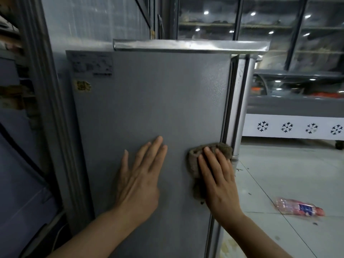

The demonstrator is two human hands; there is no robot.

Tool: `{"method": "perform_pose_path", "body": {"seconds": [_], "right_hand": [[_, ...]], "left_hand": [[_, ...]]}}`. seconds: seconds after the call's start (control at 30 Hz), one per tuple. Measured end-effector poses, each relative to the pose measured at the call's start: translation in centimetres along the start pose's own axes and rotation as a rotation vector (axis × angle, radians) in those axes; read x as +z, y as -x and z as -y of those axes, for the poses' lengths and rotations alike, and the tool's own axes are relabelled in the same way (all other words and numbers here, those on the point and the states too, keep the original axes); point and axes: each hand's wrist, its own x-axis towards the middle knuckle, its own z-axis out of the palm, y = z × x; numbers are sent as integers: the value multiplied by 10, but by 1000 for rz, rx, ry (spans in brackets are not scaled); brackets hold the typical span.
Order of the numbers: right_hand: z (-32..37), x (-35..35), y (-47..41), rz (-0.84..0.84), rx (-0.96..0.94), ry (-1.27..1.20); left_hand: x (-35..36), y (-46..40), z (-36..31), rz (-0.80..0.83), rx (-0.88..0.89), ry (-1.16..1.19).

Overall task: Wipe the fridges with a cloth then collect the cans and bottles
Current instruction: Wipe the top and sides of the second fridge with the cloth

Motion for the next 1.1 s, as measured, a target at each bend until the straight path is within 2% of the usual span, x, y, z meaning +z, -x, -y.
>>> {"method": "perform_pose_path", "body": {"seconds": [0.13,0.33,0.4,0.53,0.67,0.8,0.97,1.03,1.1], "right_hand": [[0,-14,-36,-47,41,-107],[8,-34,-135,-316,195,-234],[14,-36,-162,-333,211,-196],[28,-26,-170,-260,149,61],[24,-12,-131,-153,-78,125],[25,-2,-62,102,-267,145],[21,-19,0,395,-467,65],[19,-33,-1,414,-505,21],[16,-46,-15,294,-471,-17]], "left_hand": [[-24,-20,11,-63,-67,57],[-34,-35,32,-53,-116,83],[-31,-33,35,-66,-98,98],[-27,-32,40,-81,-64,106],[-23,-31,43,-76,-46,76],[-27,-24,43,-27,-54,84],[-23,6,50,121,-22,-10],[-26,16,48,136,-2,-32],[-26,20,40,112,34,-13]]}}
